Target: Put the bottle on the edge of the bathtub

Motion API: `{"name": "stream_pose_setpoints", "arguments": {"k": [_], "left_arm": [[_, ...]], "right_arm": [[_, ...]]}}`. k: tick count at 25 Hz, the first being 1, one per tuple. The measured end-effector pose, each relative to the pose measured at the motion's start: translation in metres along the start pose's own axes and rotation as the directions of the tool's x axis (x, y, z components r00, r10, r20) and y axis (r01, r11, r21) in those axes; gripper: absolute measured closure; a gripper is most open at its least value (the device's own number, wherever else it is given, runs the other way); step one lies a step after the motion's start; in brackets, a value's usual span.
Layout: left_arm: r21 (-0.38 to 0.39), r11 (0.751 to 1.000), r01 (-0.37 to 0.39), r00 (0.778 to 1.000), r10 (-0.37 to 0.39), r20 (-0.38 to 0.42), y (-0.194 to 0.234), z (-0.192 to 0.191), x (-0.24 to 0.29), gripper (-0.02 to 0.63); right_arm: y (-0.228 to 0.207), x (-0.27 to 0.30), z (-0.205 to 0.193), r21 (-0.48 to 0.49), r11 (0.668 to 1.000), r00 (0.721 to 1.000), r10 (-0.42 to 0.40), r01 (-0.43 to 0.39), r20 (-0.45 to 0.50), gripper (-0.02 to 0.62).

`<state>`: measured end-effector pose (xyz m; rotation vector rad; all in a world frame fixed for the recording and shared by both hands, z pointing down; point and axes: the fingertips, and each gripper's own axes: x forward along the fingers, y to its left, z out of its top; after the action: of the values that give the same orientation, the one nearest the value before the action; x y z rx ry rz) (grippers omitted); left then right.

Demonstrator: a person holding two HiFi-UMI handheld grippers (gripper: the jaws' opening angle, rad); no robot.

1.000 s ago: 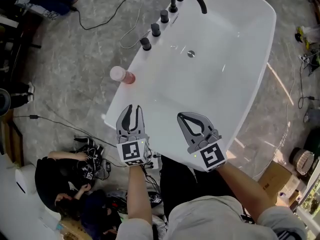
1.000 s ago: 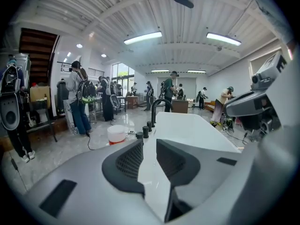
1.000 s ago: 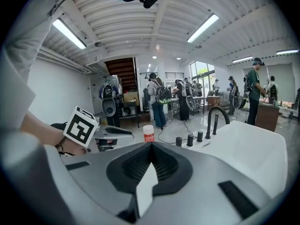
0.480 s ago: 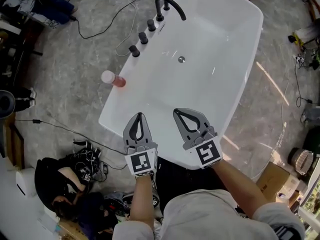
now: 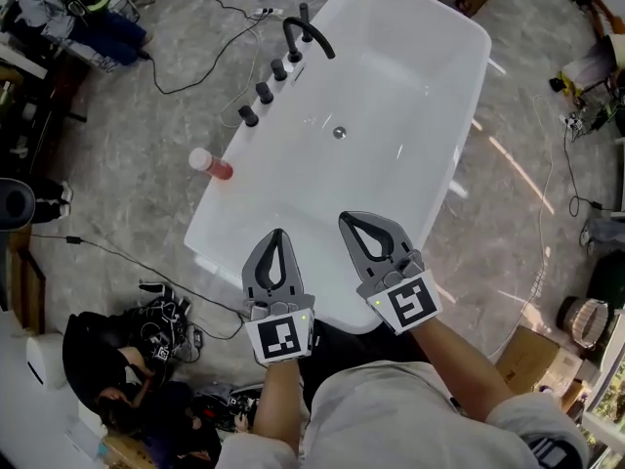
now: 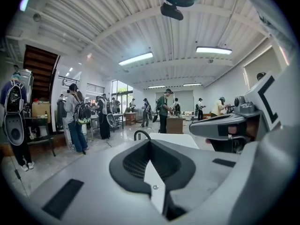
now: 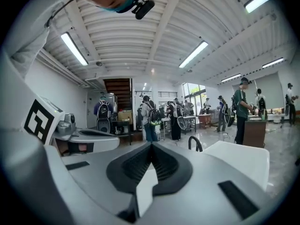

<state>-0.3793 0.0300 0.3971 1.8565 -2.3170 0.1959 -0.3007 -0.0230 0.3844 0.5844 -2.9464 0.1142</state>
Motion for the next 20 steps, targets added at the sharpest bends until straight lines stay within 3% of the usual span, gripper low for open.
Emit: {"name": "stream_pose_setpoints", "arguments": {"k": [4, 15, 20], "left_arm": [[-0.012, 1.000, -0.012, 1.000, 0.012, 0.026, -0.023, 0.020, -0.011, 0.595], [-0.002, 0.997, -0.082, 0.993, 0.082, 0.081, -0.069, 0.079, -0.046, 0.595], [-0.046, 0.998, -0.032, 0.993, 0.037, 0.111, -0.087, 0.102, -0.052, 0.595]], "right_arm": [[-0.010, -0.029, 0.013, 0.042, 0.999, 1.000, -0.009, 0.009, -0.015, 0.589], [-0.030, -0.090, 0.084, -0.027, 1.000, 0.992, 0.015, -0.012, 0.123, 0.589], [-0.039, -0.103, 0.104, -0.096, 0.995, 0.987, -0.005, 0.020, 0.159, 0.589]]}}
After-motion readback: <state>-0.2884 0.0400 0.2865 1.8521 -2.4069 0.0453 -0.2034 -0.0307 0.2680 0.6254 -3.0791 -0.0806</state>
